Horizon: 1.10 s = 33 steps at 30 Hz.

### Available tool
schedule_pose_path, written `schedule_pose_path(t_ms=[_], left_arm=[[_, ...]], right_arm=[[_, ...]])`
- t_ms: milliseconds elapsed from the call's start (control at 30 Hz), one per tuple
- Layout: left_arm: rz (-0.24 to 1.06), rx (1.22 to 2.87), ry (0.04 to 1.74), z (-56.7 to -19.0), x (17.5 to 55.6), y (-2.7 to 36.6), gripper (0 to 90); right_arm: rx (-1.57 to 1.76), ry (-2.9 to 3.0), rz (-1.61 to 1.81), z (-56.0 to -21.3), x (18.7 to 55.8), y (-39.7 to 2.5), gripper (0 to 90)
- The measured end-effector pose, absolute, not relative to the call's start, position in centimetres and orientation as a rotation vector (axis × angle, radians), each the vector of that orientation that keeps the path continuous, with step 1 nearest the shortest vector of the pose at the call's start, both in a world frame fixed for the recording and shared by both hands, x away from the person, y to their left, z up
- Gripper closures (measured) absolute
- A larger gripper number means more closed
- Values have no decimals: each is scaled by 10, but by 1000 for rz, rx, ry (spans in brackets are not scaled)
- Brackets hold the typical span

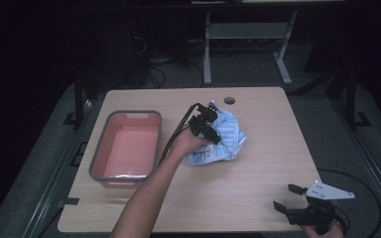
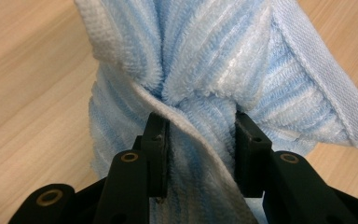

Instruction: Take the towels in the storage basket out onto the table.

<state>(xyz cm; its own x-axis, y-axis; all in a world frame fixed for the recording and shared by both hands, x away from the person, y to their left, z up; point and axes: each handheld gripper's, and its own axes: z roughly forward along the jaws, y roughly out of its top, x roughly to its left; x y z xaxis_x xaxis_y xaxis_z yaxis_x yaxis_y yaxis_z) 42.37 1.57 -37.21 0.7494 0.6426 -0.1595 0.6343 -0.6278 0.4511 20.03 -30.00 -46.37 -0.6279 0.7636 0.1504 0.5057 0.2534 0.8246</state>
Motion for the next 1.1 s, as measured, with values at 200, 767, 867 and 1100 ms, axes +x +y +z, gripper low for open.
schedule_pose_path(t_ms=[200,767,867,1100], left_arm=[[26,2449,972,-380,427,14,624],[-8,2438,994,-403,427,5,593],[-7,2451,993,-409,425,3,580],[6,2459,988,-411,422,0,576]], right_arm=[[1165,2254,1309,-465,202,-300,144],[1168,2255,1302,-465,201,-300,144],[1169,2254,1300,-464,200,-299,144],[1163,2253,1293,-463,200,-300,144]])
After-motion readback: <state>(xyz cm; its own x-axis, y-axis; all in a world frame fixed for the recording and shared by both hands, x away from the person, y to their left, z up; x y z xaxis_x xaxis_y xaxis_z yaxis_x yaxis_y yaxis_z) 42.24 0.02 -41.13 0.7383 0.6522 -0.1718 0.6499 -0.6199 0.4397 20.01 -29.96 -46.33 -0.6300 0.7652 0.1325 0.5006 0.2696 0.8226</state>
